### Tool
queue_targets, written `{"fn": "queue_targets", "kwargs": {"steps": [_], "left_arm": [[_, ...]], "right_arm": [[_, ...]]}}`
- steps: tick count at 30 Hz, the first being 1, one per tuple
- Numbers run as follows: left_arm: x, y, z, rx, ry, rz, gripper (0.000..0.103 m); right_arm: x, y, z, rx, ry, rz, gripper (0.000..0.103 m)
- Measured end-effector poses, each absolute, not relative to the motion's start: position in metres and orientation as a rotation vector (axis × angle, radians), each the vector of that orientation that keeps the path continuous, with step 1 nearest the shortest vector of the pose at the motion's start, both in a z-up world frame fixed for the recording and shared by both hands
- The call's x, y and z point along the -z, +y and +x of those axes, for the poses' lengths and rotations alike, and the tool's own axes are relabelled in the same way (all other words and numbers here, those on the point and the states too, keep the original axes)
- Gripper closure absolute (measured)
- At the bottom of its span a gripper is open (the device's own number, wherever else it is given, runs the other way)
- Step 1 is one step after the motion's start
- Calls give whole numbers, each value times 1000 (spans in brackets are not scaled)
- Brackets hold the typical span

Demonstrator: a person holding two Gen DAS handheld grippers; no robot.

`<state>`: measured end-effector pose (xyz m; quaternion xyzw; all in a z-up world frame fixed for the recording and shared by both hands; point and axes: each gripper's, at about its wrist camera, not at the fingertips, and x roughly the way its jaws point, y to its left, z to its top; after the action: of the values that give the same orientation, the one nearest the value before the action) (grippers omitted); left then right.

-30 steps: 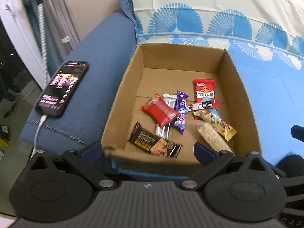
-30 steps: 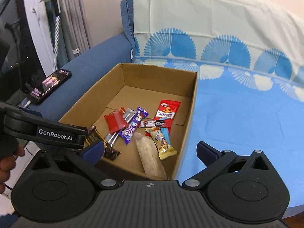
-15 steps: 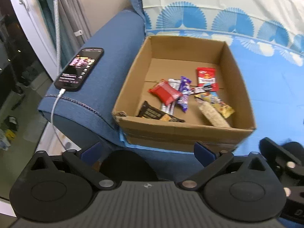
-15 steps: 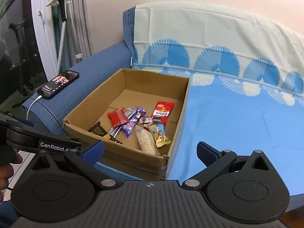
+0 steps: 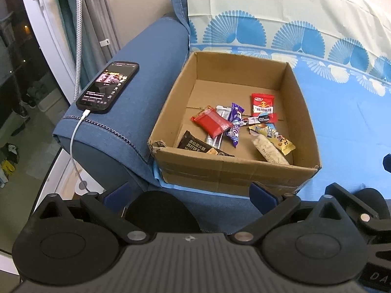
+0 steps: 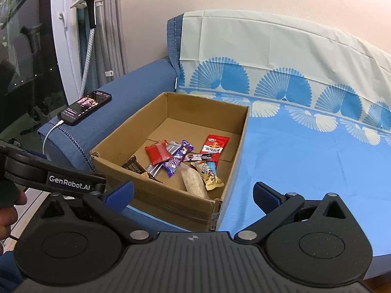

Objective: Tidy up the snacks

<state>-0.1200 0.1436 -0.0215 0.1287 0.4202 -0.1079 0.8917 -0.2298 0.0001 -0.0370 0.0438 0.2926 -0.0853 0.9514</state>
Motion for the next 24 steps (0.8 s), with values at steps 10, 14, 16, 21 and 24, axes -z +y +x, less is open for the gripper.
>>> {"fn": "queue_targets", "kwargs": {"steps": [10, 14, 16, 21, 24], "left_arm": [[24, 142, -119, 211, 871, 282, 0], [25, 142, -118, 213, 881, 287, 0], [25, 142, -118, 210, 877, 291, 0], [25, 142, -118, 211, 878, 291, 0], [25, 142, -119, 212, 881, 292, 0]], "right_arm": [[38, 3, -227, 183, 609, 81, 0], [39, 1, -226, 184, 614, 85, 0], [40, 0, -226, 185, 615, 87, 0], [40, 0, -226, 183, 615, 86, 0], [40, 1, -226, 184, 614, 86, 0]]}}
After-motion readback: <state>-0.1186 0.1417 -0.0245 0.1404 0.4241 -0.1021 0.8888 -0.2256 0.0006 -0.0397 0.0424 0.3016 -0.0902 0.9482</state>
